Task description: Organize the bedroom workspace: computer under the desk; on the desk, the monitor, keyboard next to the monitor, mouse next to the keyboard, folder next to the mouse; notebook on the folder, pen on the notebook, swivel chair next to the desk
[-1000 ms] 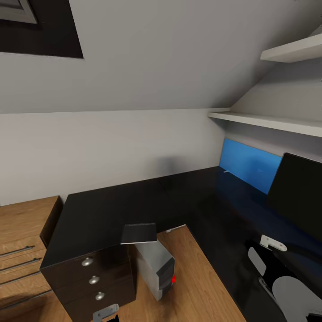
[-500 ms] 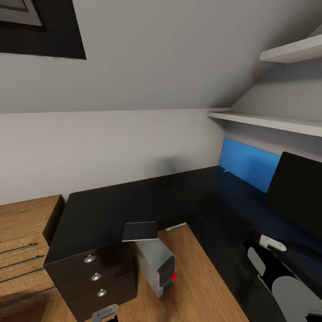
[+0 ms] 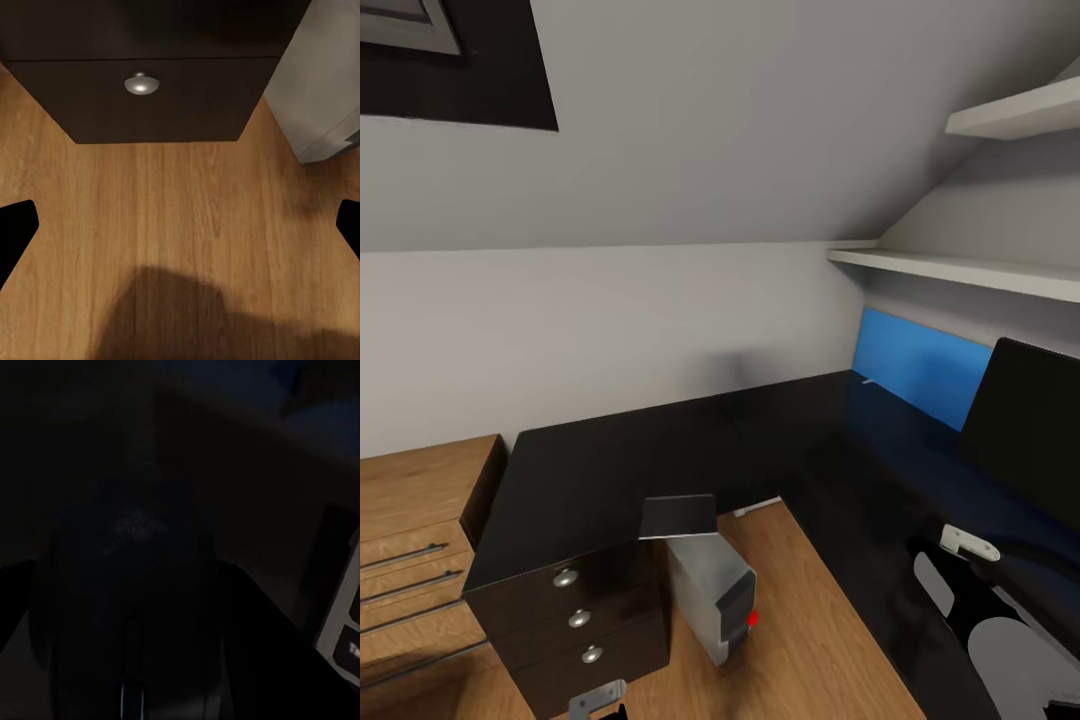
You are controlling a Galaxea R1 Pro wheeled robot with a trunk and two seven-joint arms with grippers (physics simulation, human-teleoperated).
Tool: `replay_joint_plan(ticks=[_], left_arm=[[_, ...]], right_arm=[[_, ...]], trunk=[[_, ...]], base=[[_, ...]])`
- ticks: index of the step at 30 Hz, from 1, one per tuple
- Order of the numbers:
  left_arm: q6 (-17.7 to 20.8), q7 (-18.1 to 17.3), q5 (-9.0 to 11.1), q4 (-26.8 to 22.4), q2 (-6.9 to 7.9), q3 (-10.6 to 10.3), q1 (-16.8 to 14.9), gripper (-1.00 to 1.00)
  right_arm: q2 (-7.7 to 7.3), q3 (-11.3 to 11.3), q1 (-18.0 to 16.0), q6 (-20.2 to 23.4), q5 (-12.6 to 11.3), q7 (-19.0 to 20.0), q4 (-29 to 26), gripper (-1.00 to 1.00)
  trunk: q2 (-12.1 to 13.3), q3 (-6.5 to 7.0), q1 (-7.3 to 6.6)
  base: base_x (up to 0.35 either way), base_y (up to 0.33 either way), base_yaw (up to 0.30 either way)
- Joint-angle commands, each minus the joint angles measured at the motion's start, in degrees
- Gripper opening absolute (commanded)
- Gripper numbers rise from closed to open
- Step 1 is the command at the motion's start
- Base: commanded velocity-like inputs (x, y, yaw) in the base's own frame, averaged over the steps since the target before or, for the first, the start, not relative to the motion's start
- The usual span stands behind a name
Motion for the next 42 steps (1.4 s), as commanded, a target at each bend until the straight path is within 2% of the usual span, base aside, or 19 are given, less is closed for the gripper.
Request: replay_joint_plan(ticks=[1, 14, 42], left_arm=[[-0.4, 0.4, 0.6, 0.0, 0.09, -0.5, -0.1, 1.0], [-0.4, 0.4, 0.7, 0.0, 0.1, -0.4, -0.1, 1.0], [-0.5, 0.3, 0.9, 0.1, 0.37, -0.3, -0.1, 1.0]], right_arm=[[-0.01, 0.0, 0.0, 0.2, -0.5, 0.0, -0.1, -1.0], [-0.01, 0.0, 0.0, 0.0, -0.4, 0.1, -0.2, -1.0], [-0.01, 0.0, 0.0, 0.0, -0.3, 0.1, -0.2, -1.0]], trunk=[[-0.5, -0.25, 0.23], [-5.7, -2.59, 3.08], [-5.7, -2.59, 3.08]], base=[[0.0, 0.0, 0.0], [0.0, 0.0, 0.0], [0.032, -0.009, 0.0]])
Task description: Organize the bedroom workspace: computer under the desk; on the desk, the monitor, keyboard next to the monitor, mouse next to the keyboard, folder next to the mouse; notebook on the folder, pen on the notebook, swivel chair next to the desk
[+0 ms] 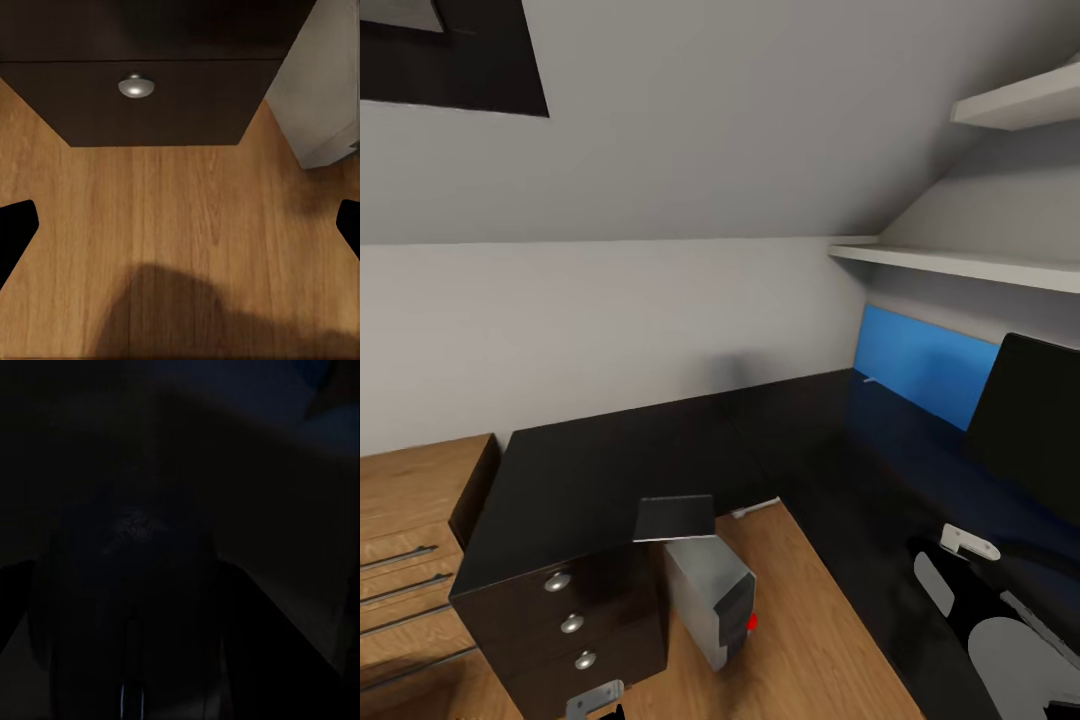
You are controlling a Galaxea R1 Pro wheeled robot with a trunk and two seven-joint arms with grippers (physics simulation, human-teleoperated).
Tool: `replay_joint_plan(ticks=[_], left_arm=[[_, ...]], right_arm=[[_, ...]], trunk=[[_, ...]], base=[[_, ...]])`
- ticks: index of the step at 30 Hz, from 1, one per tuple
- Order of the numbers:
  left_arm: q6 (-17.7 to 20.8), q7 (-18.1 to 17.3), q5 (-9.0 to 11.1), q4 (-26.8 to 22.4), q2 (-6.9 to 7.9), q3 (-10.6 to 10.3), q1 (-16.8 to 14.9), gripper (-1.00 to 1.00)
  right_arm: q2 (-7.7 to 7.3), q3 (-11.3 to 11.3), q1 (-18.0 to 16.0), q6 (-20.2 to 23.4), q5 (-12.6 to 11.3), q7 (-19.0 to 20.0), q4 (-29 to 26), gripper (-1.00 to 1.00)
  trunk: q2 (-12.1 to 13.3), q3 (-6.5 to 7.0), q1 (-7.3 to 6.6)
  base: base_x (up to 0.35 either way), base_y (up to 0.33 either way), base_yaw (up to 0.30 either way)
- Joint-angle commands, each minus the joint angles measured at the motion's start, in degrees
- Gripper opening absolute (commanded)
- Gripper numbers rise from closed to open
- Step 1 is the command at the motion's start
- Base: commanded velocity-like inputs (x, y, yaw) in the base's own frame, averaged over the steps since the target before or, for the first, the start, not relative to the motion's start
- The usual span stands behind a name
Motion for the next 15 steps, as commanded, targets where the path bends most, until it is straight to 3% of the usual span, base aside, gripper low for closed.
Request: replay_joint_plan(ticks=[1, 15], left_arm=[[-0.4, 0.4, 0.6, 0.0, 0.08, -0.5, -0.1, 1.0], [-0.4, 0.6, 0.7, 0.0, 0.08, -0.4, -0.1, 1.0]], right_arm=[[-0.01, 0.0, 0.0, 0.2, -0.5, 0.0, -0.1, -1.0], [-0.01, 0.0, 0.0, 0.1, -0.5, -0.1, -0.2, -1.0]], trunk=[[0.0, -0.07, -0.01], [0.0, -0.07, -0.01]], base=[[-0.129, -0.177, 0.0], [-0.017, -0.023, 0.0]])
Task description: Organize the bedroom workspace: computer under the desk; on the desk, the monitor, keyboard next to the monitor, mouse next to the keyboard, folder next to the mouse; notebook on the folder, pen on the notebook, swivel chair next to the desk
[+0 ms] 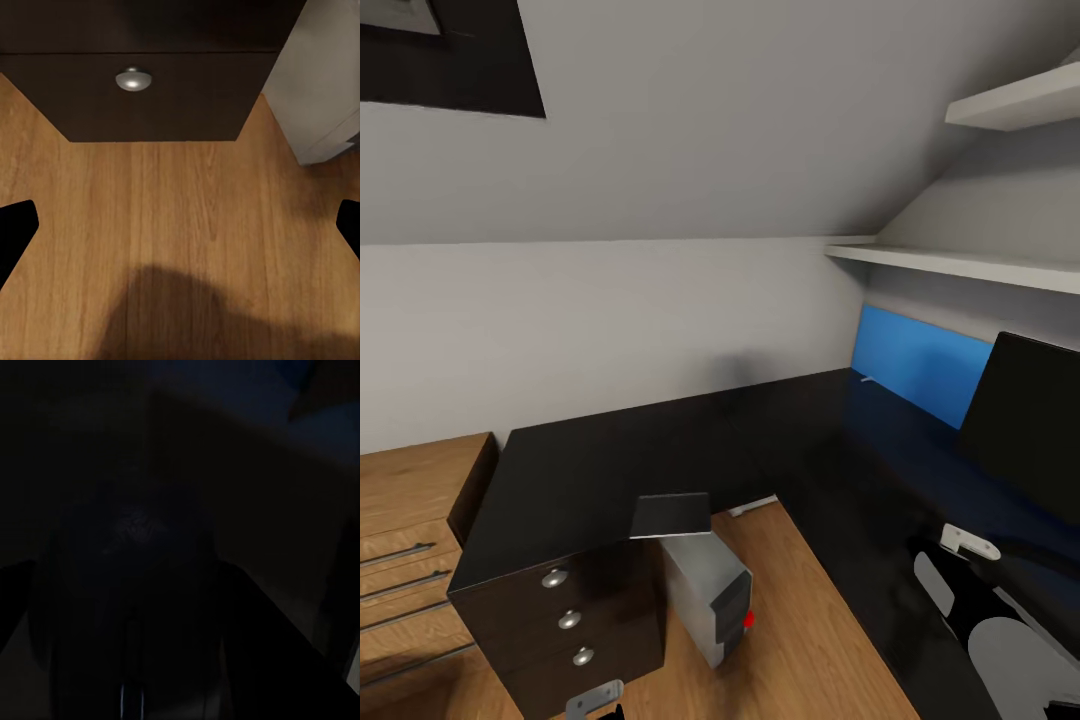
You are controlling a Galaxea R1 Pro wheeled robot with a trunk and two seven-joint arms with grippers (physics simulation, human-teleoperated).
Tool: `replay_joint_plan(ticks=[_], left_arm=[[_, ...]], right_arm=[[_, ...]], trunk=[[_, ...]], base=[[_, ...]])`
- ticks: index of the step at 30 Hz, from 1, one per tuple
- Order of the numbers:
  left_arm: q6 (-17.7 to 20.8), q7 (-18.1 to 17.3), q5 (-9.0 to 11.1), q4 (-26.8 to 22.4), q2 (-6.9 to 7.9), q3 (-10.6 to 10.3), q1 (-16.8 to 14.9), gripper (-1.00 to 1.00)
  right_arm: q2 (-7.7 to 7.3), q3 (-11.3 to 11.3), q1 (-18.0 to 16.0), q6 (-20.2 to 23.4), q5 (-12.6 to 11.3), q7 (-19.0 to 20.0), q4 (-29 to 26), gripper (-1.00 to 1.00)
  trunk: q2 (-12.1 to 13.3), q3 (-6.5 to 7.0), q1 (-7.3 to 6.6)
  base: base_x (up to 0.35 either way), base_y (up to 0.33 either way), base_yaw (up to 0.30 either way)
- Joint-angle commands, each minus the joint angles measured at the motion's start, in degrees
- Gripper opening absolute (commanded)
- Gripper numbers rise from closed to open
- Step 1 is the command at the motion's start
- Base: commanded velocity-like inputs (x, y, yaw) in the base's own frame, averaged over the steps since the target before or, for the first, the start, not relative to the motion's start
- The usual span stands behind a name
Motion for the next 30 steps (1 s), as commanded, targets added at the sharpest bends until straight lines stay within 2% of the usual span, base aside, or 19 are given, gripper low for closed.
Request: replay_joint_plan(ticks=[1, 16, 19, 22, 26, 27, 28, 30], left_arm=[[-0.4, 0.4, 0.6, 0.0, 0.08, -0.5, -0.1, 1.0], [-0.3, 0.5, 0.7, 0.0, 0.17, -0.3, -0.1, 1.0], [-0.3, 0.5, 0.7, 0.1, 0.17, -0.3, -0.1, 1.0], [-0.3, 0.5, 0.7, 0.1, 0.17, -0.3, -0.1, 1.0], [-0.3, 0.5, 0.7, 0.1, 0.17, -0.3, -0.1, 1.0], [-0.3, 0.5, 0.7, 0.1, 0.17, -0.3, -0.1, 1.0], [-0.3, 0.5, 0.7, 0.1, 0.17, -0.3, -0.1, 1.0], [-0.3, 0.5, 0.7, 0.1, 0.17, -0.3, -0.1, 1.0]], right_arm=[[0.0, 0.0, 0.0, 0.2, -0.5, 0.0, -0.1, 1.0], [0.0, 0.0, 0.0, 0.3, -0.6, 0.2, -0.5, 1.0], [0.0, 0.0, 0.0, 0.3, -0.7, 0.5, -1.6, 1.0], [0.16, 0.0, 0.0, 0.7, -0.8, 0.9, -5.9, 1.0], [0.34, 0.2, 0.1, 1.9, -0.9, 1.0, -8.5, 1.0], [0.43, 0.2, 0.1, 2.4, -0.9, 1.0, -8.8, 1.0], [1.31, 0.3, 0.1, 4.4, -0.8, 0.9, -10.0, 1.0], [2.44, 0.3, 0.1, 5.7, -0.8, 0.8, -11.9, 1.0]], trunk=[[0.0, -0.07, 0.0], [0.0, -0.07, 0.0], [0.0, -0.07, 0.0], [0.0, -0.07, 0.0], [0.0, -0.07, 0.0], [0.0, -0.07, 0.0], [0.0, -0.07, 0.0], [0.0, -0.07, 0.0]], base=[[0.0, 0.0, 0.0], [0.0, 0.0, 0.0], [0.0, 0.0, 0.0], [0.0, 0.0, 0.0], [0.0, 0.0, 0.0], [0.0, 0.0, 0.0], [0.0, 0.0, 0.0], [0.0, 0.0, 0.0]])
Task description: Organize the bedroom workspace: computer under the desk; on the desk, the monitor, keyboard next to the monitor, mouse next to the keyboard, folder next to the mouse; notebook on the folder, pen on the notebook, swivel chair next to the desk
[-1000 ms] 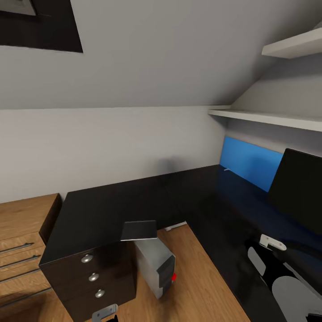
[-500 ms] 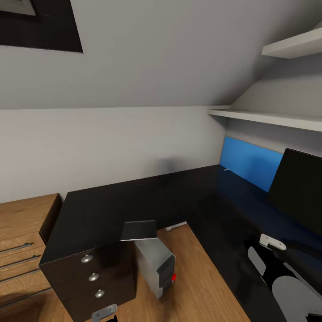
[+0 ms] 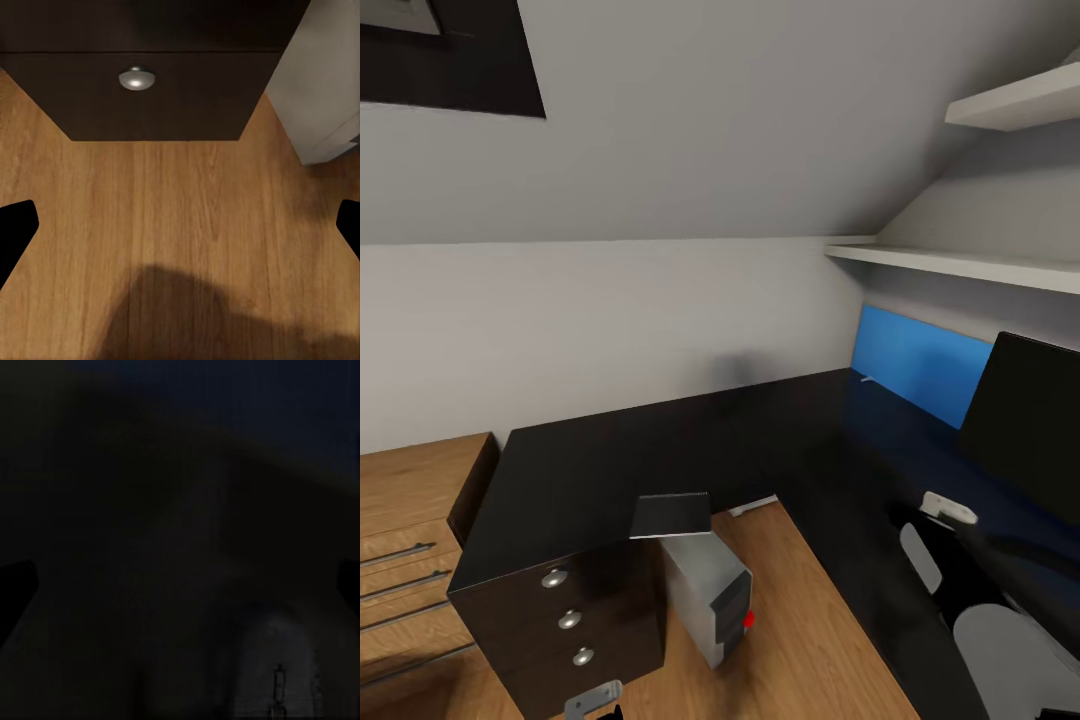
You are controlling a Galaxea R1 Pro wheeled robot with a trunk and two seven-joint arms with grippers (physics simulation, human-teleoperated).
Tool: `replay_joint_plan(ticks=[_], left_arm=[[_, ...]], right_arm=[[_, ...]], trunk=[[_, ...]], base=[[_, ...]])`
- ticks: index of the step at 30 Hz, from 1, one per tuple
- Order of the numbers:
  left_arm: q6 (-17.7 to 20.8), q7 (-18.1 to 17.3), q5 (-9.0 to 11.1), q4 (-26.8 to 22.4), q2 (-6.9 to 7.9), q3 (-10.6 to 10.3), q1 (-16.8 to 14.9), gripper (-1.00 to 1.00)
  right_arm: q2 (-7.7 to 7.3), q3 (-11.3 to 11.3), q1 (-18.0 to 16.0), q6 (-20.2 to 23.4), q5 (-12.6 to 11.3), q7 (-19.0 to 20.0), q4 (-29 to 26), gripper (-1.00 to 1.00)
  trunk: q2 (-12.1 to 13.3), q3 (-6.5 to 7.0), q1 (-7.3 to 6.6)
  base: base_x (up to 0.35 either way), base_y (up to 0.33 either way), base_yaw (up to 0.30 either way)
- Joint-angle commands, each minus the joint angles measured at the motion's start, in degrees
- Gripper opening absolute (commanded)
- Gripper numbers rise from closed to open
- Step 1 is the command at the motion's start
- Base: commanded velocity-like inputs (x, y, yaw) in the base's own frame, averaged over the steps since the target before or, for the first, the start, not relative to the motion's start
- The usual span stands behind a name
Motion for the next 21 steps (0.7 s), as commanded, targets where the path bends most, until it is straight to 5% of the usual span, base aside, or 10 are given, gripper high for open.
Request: replay_joint_plan(ticks=[1, 8, 18, 19, 21], left_arm=[[-0.4, 0.4, 0.6, 0.0, 0.09, -0.5, -0.1, 1.0], [-0.4, 0.6, 0.6, 0.0, 0.09, -0.5, 0.0, 1.0], [-0.3, 0.7, 0.6, 0.4, 0.02, -0.5, -0.1, 1.0], [-0.4, 0.7, 0.5, 1.8, -0.06, -0.5, 0.0, 1.0], [-0.4, 0.6, 0.5, 2.1, -0.07, -0.4, 0.0, 1.0]], right_arm=[[0.47, 0.0, 0.0, 0.7, -0.4, -0.3, -0.9, 1.0], [5.46, 0.1, 0.1, 5.7, 0.6, -1.0, -6.3, 1.0], [12.46, 2.8, 0.5, 6.5, 8.3, -1.5, -6.2, 1.0], [14.28, 5.1, 0.6, 6.3, 11.4, -1.4, -4.4, 1.0], [14.67, 6.3, 0.7, 6.2, 12.4, -1.4, -3.5, 1.0]], trunk=[[0.0, -0.07, 0.0], [0.0, -0.07, 0.0], [0.0, -0.07, 0.0], [0.0, -0.09, 0.0], [0.0, -0.13, 0.0]], base=[[0.0, 0.0, 0.0], [0.0, 0.0, 0.102], [0.0, 0.0, 0.262], [0.0, 0.0, 0.276], [0.0, 0.0, 0.277]])
